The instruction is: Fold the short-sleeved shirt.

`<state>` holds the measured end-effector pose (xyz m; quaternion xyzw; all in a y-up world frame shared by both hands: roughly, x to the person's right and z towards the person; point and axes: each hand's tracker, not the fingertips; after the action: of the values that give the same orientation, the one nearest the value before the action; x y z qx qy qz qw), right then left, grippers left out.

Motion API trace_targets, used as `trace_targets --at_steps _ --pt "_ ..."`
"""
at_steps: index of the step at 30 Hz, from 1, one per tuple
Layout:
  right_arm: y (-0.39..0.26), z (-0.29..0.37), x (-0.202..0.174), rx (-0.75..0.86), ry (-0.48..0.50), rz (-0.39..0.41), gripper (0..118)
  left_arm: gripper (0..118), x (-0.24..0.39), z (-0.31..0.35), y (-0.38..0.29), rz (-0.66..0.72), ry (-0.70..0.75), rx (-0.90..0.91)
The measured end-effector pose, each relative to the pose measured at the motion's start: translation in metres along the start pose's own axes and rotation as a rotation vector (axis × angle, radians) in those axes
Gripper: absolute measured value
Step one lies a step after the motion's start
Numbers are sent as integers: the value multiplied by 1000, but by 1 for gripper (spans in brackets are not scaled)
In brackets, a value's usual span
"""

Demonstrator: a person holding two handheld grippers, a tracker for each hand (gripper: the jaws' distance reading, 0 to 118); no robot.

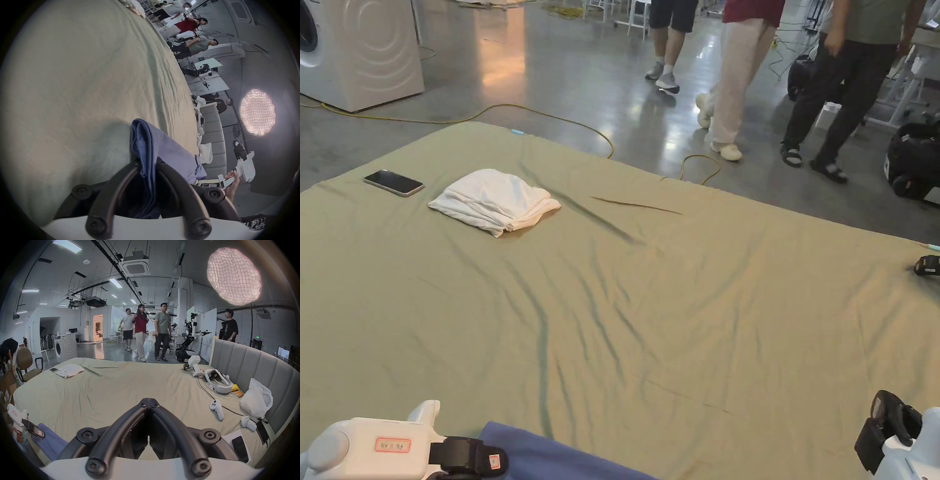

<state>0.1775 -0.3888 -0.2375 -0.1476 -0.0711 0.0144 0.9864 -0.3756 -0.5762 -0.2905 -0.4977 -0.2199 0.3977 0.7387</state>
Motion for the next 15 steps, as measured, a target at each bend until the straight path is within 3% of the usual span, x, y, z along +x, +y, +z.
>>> trace_targets --at_steps 9,15 --pt "11 4 5 37 0 7 0 11 54 27 3 -72 54 51" --pt "15 4 11 54 8 5 0 11 83 87 16 -108 208 146"
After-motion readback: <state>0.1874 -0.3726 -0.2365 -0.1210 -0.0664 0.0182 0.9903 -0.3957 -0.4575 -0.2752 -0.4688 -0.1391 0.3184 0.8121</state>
